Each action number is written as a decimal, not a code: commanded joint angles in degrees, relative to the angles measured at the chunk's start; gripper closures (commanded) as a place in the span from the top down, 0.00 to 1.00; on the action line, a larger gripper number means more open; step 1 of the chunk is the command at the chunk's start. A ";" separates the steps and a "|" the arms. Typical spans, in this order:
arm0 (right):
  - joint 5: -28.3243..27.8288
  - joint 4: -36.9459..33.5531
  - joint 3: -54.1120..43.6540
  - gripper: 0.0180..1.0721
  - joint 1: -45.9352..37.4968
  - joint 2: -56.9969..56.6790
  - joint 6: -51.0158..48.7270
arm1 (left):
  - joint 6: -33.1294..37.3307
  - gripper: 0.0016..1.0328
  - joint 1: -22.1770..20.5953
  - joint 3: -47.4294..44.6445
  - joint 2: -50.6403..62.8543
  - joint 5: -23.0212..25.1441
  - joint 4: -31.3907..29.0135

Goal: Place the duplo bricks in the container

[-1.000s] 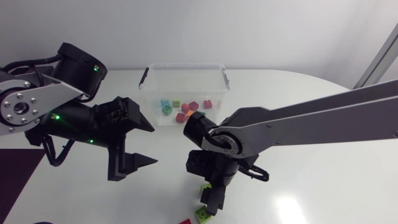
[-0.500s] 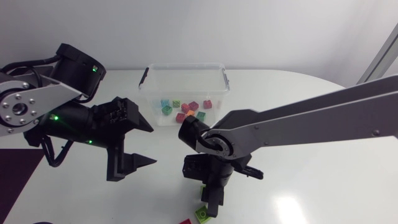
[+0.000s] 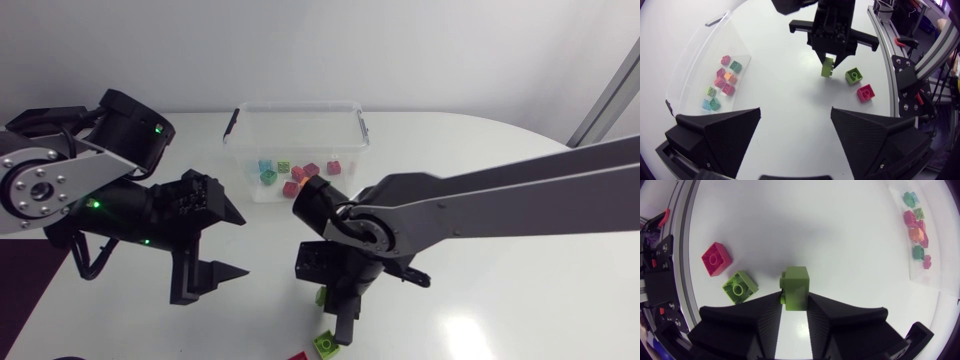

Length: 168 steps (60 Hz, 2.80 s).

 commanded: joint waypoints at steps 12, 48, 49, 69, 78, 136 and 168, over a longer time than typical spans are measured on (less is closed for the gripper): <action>0.56 -0.92 1.54 0.24 -8.01 -9.90 0.11 | -1.84 0.95 -9.06 -5.05 1.11 -0.32 0.30; 0.48 0.13 13.40 0.24 -14.43 -11.04 6.00 | -27.33 0.93 -26.11 -5.31 14.82 -8.14 1.18; 0.48 0.04 13.40 0.24 -14.43 -10.96 6.18 | -27.68 0.93 -26.29 -5.22 15.17 -8.41 1.27; 0.83 -0.13 13.05 0.24 -14.08 -10.87 7.14 | -33.92 0.93 -28.31 -3.20 17.37 -9.28 2.14; 0.83 0.04 14.46 0.24 -14.08 -10.52 7.58 | -34.10 0.93 -28.40 -2.24 17.63 -9.28 2.14; 0.12 8.04 35.55 0.25 -20.23 7.41 12.94 | -33.57 0.74 -28.93 -0.92 23.17 0.47 1.00; -0.93 7.51 34.85 0.25 -21.90 7.50 12.77 | -31.37 0.74 -28.40 -1.45 22.99 -0.67 -1.37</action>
